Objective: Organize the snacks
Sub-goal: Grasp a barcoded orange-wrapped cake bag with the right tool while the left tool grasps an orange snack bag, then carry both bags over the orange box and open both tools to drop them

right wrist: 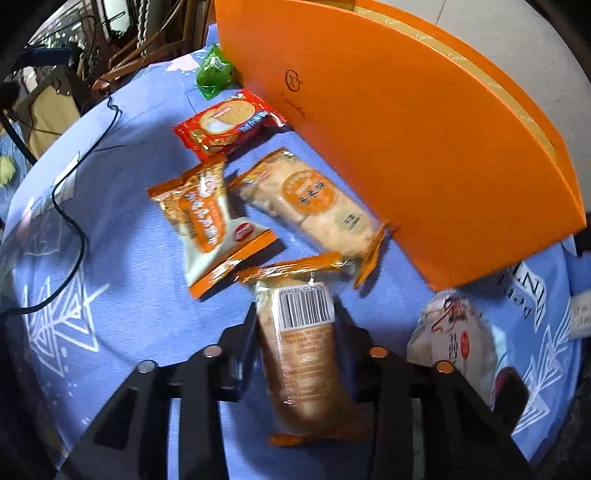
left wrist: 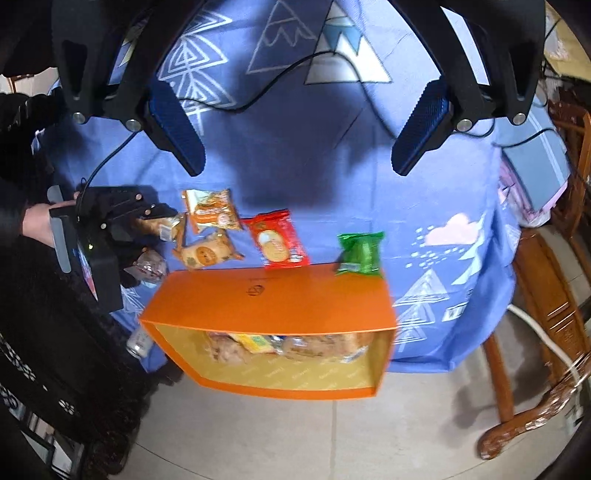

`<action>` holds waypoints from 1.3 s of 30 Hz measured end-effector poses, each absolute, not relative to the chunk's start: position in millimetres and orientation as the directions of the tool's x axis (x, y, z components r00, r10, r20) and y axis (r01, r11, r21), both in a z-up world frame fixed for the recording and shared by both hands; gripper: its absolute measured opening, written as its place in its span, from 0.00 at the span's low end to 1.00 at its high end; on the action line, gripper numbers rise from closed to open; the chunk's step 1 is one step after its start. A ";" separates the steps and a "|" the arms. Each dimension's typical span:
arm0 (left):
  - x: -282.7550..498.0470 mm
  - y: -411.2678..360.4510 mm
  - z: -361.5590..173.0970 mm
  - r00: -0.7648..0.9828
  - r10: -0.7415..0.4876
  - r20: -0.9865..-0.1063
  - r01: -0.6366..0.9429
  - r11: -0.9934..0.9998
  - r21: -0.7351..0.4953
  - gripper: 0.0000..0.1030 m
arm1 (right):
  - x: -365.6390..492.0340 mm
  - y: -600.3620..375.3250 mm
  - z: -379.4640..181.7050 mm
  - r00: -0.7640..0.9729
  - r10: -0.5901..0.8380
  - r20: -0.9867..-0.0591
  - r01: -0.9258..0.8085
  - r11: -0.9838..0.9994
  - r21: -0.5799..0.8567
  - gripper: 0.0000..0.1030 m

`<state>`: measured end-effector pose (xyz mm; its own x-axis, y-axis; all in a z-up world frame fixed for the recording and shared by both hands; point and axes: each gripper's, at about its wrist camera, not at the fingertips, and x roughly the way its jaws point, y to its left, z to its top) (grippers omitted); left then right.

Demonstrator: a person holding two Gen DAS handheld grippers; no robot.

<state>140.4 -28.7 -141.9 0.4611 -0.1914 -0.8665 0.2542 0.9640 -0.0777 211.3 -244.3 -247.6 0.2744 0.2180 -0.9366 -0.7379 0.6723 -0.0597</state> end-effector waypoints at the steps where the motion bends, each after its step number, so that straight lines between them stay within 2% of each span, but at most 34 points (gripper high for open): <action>1: 142.8 -35.8 -143.4 0.463 -0.201 -0.863 0.278 0.958 -0.074 0.96 | 208.4 -245.3 -247.1 0.265 0.229 -0.937 -0.732 0.680 -0.041 0.35; 6: 145.3 -75.9 -150.4 0.527 -0.278 -0.803 0.463 0.887 -0.004 0.96 | 180.3 -255.8 -238.1 0.295 0.301 -0.907 -0.621 0.782 0.057 0.35; 11: 147.8 -119.0 -169.8 0.481 -0.383 -0.788 0.716 0.690 0.102 0.96 | 154.1 -273.2 -226.7 0.337 0.351 -0.873 -0.474 0.865 0.165 0.35; 15: 155.8 -136.0 -195.8 0.437 -0.393 -0.809 0.812 0.559 0.167 0.96 | 136.5 -279.2 -225.8 0.345 0.346 -0.872 -0.418 0.889 0.188 0.35; 20: 180.4 -148.5 -230.2 0.374 -0.408 -0.833 0.861 0.487 0.148 0.95 | 126.3 -284.9 -229.4 0.347 0.355 -0.868 -0.331 0.912 0.241 0.35; 22: 186.4 -151.4 -241.2 0.353 -0.405 -0.843 0.869 0.475 0.137 0.90 | 123.4 -280.2 -232.2 0.350 0.355 -0.867 -0.309 0.917 0.250 0.35; 24: 190.1 -153.8 -251.6 0.326 -0.400 -0.857 0.877 0.467 0.115 0.79 | 122.4 -279.5 -232.9 0.354 0.355 -0.865 -0.290 0.921 0.259 0.35; 29: 197.3 -156.4 -273.0 0.298 -0.386 -0.873 0.880 0.466 0.094 0.77 | 123.8 -276.4 -233.6 0.361 0.356 -0.862 -0.258 0.926 0.275 0.35; 31: 199.9 -155.3 -273.0 0.287 -0.399 -0.871 0.877 0.476 0.071 0.72 | 124.2 -275.4 -233.1 0.360 0.357 -0.862 -0.256 0.926 0.277 0.35; 33: 195.7 -155.1 -270.9 0.272 -0.415 -0.868 0.885 0.461 0.057 0.53 | 124.2 -274.3 -233.3 0.358 0.355 -0.863 -0.254 0.927 0.276 0.35; 35: 186.6 -157.1 -269.6 0.273 -0.419 -0.866 0.899 0.432 0.075 0.44 | 124.2 -275.1 -233.6 0.359 0.353 -0.864 -0.250 0.928 0.276 0.35; 39: 181.2 -156.5 -269.0 0.280 -0.420 -0.863 0.889 0.453 0.068 0.41 | 123.1 -276.5 -233.0 0.360 0.348 -0.866 -0.241 0.931 0.274 0.35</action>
<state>181.2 -156.5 -269.0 0.2797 -0.4199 -0.8634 0.8890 0.4528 0.0679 123.1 -276.5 -232.9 0.3599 0.3483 -0.8655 -0.2412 0.9309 0.2743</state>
